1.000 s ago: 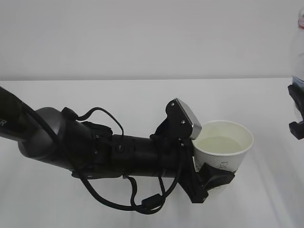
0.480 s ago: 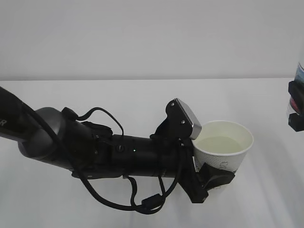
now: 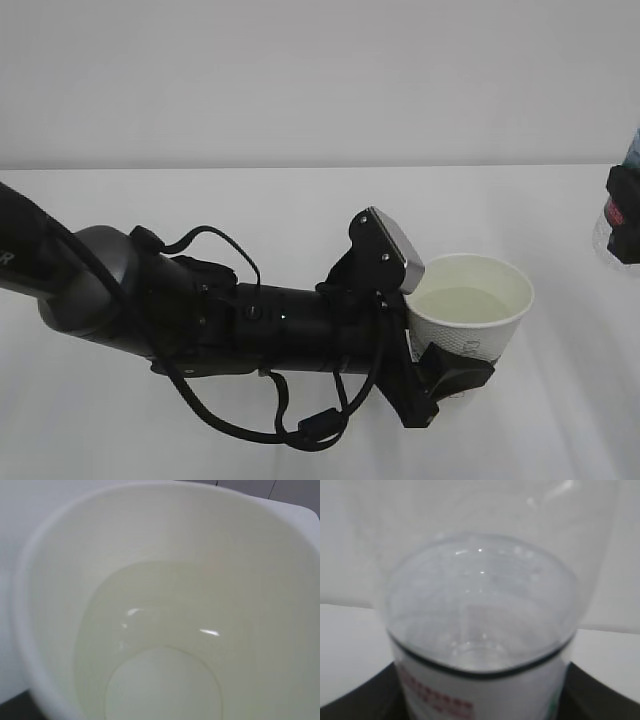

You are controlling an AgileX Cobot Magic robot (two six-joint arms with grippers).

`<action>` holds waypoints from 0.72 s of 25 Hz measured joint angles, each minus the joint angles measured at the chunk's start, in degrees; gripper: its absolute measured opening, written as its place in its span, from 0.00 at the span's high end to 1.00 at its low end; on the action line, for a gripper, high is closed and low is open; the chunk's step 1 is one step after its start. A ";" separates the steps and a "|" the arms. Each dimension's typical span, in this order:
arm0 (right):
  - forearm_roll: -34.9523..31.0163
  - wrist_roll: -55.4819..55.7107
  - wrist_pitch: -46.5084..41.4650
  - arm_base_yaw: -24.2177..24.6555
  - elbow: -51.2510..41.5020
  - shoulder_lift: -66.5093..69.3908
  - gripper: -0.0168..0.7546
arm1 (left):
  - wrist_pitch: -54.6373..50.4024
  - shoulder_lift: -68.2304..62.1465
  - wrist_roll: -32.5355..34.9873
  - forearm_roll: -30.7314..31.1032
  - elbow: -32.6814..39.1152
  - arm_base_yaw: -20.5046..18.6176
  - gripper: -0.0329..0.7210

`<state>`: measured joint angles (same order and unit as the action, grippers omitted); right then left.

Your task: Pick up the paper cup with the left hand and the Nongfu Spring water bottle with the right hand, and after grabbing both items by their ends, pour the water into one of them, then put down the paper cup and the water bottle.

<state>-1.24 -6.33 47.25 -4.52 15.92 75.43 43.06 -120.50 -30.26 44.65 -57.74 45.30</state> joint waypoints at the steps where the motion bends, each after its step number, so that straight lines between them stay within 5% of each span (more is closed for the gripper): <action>1: 0.00 0.77 0.00 0.00 0.00 0.00 0.42 | 0.00 0.00 0.00 0.00 0.00 0.00 0.27; 18: -3.41 2.05 0.88 0.00 0.00 0.81 0.42 | 0.67 0.00 0.00 0.00 0.00 0.00 0.27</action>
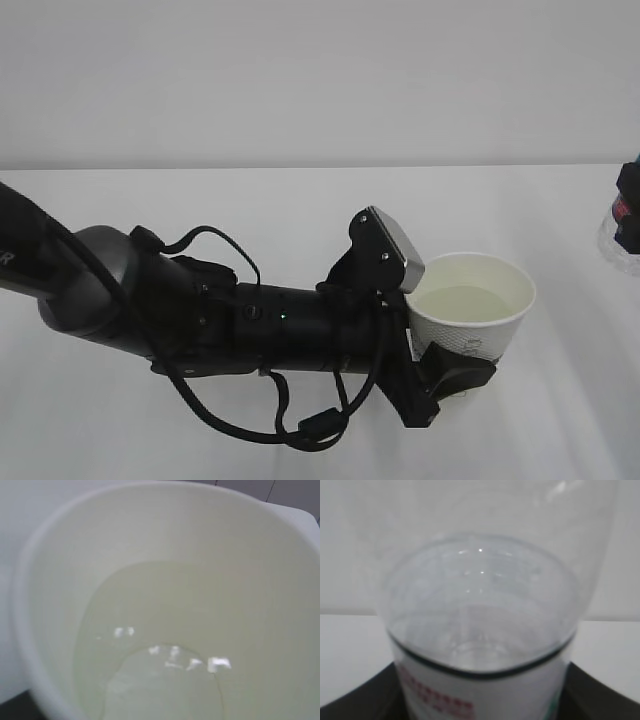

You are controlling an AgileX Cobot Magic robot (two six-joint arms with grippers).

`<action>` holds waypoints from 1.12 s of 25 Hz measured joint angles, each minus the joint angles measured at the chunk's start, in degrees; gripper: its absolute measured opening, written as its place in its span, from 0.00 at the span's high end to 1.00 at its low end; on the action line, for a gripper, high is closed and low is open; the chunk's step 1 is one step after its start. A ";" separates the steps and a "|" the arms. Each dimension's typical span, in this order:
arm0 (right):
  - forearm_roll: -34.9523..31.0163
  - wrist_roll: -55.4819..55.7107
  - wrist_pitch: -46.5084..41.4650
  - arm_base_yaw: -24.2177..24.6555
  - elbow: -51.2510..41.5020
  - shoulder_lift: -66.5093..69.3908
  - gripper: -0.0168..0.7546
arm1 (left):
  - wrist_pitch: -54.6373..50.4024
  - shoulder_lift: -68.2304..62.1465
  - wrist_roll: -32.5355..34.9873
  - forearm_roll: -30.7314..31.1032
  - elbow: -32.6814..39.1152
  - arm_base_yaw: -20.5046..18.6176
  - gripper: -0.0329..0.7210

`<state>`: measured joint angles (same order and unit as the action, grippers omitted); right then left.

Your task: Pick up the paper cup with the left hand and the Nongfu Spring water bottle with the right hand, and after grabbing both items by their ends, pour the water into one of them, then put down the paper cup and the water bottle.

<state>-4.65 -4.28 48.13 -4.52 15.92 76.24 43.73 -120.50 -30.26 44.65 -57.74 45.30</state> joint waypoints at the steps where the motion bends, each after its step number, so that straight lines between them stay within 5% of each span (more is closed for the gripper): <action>1: 0.00 -0.10 0.81 0.00 0.00 0.94 0.42 | 0.24 0.00 0.00 0.00 0.00 0.00 0.27; 8: 0.00 -0.37 10.67 0.00 0.00 8.25 0.42 | 0.63 0.00 0.00 0.00 0.00 0.00 0.27; 28: 0.00 0.18 15.28 0.00 0.61 22.64 0.42 | 0.63 0.00 0.00 0.00 0.00 0.00 0.28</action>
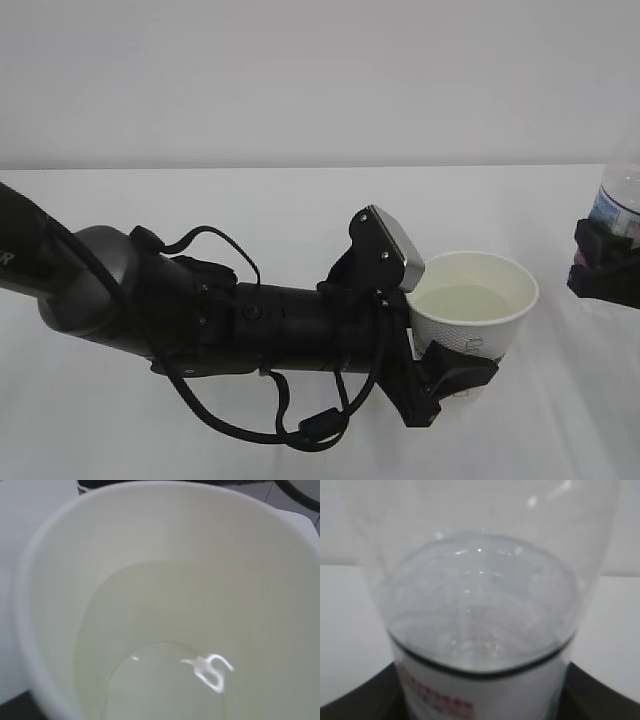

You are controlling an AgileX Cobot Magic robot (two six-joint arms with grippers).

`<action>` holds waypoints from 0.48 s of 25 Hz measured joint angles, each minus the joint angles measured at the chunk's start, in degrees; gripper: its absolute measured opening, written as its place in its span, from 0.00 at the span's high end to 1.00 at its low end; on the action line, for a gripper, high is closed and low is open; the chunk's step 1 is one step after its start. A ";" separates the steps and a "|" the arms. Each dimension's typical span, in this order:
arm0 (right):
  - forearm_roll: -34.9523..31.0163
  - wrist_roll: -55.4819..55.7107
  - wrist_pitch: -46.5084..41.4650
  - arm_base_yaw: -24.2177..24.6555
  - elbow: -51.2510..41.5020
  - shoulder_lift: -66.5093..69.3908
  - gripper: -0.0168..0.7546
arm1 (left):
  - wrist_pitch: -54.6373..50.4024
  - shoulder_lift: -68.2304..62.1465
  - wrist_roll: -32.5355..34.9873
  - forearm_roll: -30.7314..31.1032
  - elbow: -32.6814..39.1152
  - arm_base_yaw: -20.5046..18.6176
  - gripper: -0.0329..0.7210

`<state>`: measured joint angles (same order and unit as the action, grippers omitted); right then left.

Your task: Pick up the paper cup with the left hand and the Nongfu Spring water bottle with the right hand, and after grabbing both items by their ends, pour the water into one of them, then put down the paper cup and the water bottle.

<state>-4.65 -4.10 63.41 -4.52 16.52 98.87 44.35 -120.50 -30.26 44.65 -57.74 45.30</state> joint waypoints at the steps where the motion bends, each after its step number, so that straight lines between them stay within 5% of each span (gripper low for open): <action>1: 0.11 0.23 0.00 0.00 -0.02 0.70 0.42 | 0.00 0.00 0.00 0.00 0.00 0.00 0.28; 12: 0.11 0.78 0.14 0.00 1.55 5.13 0.42 | 0.00 0.00 0.00 0.00 0.00 0.00 0.28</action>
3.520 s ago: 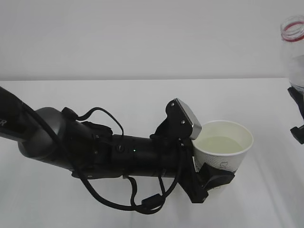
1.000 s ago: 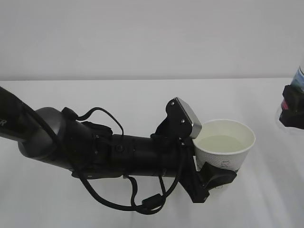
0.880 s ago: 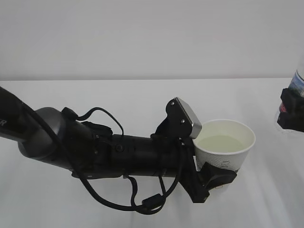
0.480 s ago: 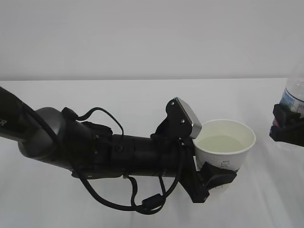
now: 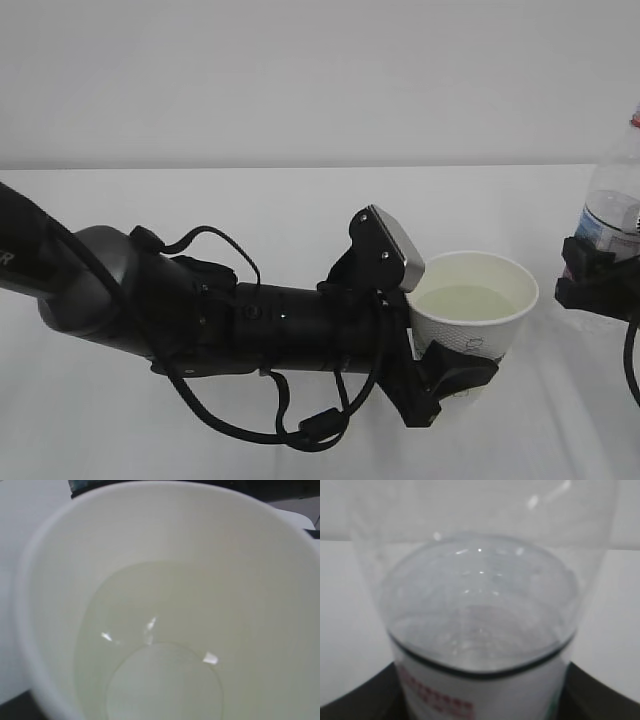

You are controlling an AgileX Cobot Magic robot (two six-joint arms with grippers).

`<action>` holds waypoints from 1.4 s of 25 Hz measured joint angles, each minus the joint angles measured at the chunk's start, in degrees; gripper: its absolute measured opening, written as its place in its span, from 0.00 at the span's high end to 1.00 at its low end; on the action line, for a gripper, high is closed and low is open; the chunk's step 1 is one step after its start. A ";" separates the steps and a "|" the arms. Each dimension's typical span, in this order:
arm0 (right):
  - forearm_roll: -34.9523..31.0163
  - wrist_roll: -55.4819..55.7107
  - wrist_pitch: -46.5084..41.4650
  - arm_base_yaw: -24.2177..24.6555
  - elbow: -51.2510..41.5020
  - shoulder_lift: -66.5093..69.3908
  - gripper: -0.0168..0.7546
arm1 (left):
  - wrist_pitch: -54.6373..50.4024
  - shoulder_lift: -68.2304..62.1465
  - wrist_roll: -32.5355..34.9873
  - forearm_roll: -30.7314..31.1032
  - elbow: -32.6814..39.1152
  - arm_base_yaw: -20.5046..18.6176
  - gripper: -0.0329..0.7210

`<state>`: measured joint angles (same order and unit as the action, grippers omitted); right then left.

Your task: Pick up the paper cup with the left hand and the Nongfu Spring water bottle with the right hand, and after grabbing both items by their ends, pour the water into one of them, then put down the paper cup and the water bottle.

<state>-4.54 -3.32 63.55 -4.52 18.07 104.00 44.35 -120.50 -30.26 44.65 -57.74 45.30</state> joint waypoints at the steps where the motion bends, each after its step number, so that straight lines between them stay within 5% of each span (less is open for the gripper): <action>1: 0.00 -0.02 0.00 0.00 0.40 0.32 0.42 | 0.00 0.00 0.00 0.00 0.00 0.00 0.28; 35: 0.35 0.94 1.27 0.00 13.55 13.18 0.42 | -0.35 0.00 0.00 0.00 0.00 0.00 0.28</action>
<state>-4.19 -2.39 64.81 -4.52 31.62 117.18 44.00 -120.50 -30.26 44.65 -57.74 45.30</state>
